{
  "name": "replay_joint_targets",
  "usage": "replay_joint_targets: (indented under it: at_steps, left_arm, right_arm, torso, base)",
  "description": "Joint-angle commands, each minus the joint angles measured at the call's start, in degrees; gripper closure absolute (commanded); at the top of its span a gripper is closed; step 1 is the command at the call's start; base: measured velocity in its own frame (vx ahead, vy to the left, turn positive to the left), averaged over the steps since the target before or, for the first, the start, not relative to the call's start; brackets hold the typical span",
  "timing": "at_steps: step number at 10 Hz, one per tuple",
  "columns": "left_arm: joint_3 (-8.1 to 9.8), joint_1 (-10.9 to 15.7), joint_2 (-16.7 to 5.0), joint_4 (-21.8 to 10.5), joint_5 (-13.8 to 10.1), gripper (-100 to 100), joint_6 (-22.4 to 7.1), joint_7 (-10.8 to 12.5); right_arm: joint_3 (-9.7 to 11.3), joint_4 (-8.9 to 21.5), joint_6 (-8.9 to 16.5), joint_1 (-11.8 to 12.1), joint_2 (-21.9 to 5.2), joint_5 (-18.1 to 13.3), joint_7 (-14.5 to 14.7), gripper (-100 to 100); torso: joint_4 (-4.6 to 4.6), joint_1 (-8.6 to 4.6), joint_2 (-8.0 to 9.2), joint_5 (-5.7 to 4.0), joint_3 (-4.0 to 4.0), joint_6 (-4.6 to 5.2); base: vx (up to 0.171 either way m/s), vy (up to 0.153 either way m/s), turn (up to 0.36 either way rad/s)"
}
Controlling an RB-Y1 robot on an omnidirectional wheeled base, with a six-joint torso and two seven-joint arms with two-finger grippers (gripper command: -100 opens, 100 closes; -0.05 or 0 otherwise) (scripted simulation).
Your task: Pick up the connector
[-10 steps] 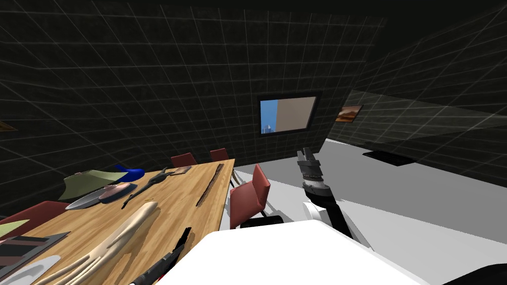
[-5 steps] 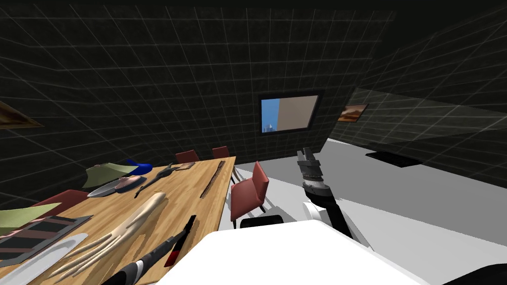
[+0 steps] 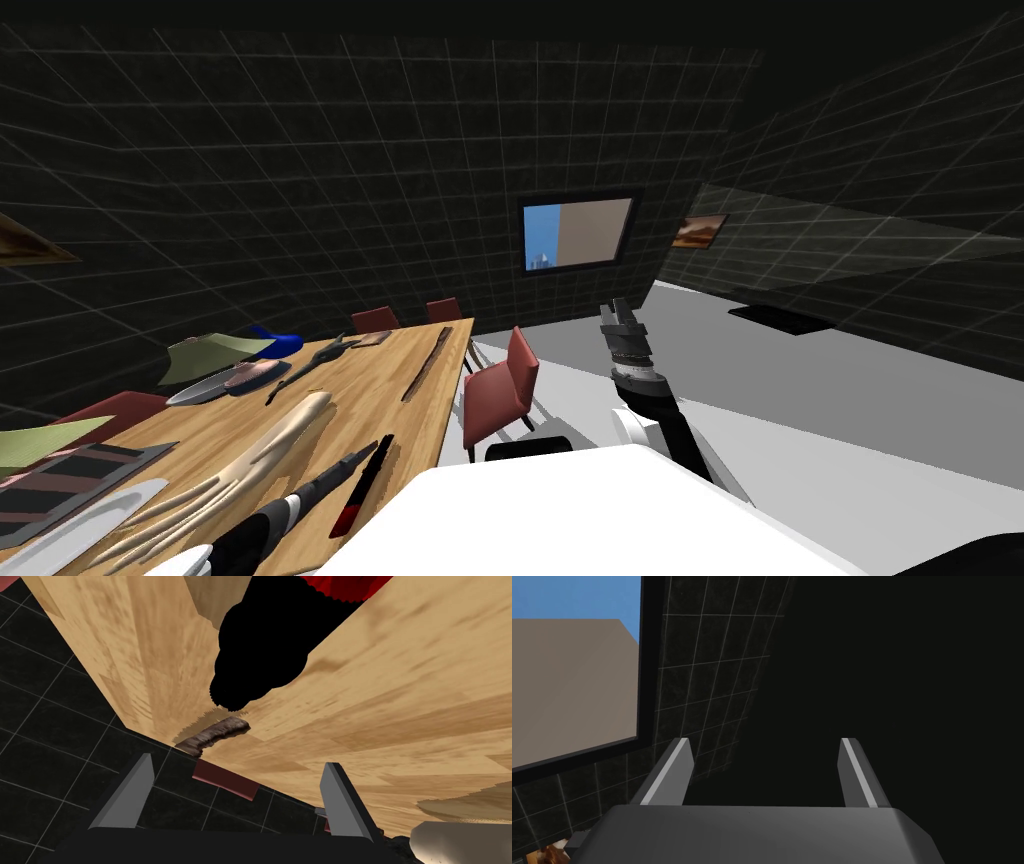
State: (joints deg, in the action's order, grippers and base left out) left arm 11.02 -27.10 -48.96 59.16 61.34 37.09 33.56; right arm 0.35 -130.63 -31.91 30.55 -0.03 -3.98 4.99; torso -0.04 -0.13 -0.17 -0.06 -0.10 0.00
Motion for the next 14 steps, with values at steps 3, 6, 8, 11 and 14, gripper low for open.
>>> replay_joint_targets:
  at_steps: [3,6,8,11,14]
  left_arm:
    - [0.87,-3.0,0.2,2.9,-1.8,-100,0.1,-1.9]
    - [-0.02,-6.2,1.6,3.6,-0.5,-100,0.2,-2.1]
    - [-1.76,-8.6,3.7,2.8,0.9,-100,0.2,-1.8]
    - [-2.36,-9.2,3.6,3.0,1.1,0,-0.1,-0.9]
    - [-4.13,-7.4,5.8,0.3,-0.2,-100,-1.8,-3.5]
  right_arm:
    - [0.0,0.0,0.0,0.0,0.0,0.0,0.0,0]
    - [0.0,0.0,0.0,0.0,0.0,0.0,0.0,0]
    - [0.0,0.0,0.0,0.0,0.0,0.0,0.0,0]
    - [0.0,0.0,0.0,0.0,0.0,0.0,0.0,0]
    - [0.0,0.0,0.0,0.0,0.0,0.0,0.0,0]
  torso:
    - [-0.09,0.09,-0.39,0.03,-0.23,0.0]
    - [0.02,0.08,0.2,0.04,0.09,-0.04]
    - [0.05,0.03,0.31,0.02,0.16,-0.05]
    - [0.06,0.01,0.31,0.01,0.17,-0.02]
    - [0.06,0.14,0.24,0.12,0.13,0.05]
  base:
    - [0.162,0.02,-0.091]
    - [0.019,0.018,-0.03]
    - [0.0,0.0,0.001]
    - [0.0,-0.001,0.004]
    - [0.002,0.026,-0.077]
